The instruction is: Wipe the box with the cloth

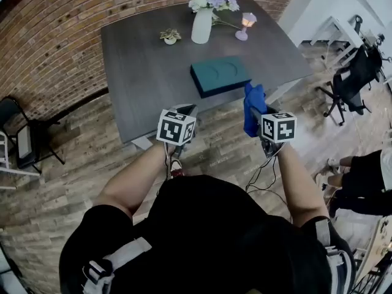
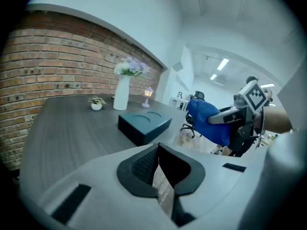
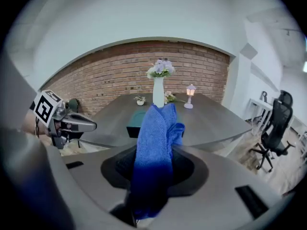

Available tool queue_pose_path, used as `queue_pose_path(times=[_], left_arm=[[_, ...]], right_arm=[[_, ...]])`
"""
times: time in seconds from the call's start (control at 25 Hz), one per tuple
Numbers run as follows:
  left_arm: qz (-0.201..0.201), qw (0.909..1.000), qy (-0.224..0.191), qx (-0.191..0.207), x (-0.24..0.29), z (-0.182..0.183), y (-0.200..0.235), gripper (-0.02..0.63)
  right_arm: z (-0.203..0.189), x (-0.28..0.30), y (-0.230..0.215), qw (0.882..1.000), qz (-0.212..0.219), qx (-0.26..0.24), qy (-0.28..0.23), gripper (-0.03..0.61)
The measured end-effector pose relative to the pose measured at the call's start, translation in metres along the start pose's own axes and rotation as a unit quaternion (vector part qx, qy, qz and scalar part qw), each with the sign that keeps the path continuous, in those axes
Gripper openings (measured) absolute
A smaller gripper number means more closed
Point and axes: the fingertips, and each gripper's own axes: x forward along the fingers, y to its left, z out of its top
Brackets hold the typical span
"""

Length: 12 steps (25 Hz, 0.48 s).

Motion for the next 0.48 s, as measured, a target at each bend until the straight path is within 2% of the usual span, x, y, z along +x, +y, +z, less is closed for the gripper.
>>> queue_pose_path(times=[0.2, 0.48], left_arm=[[-0.011, 0.9996, 0.024, 0.008, -0.008, -0.042, -0.071, 0.009], [0.014, 0.9984, 0.051, -0.017, -0.038, -0.100, -0.109, 0.009]], right_arm=[[-0.045, -0.040, -0.013, 1.000, 0.008, 0.014, -0.005, 0.143], [-0.118, -0.081, -0.004, 0.999, 0.023, 0.025, 0.016, 0.143]])
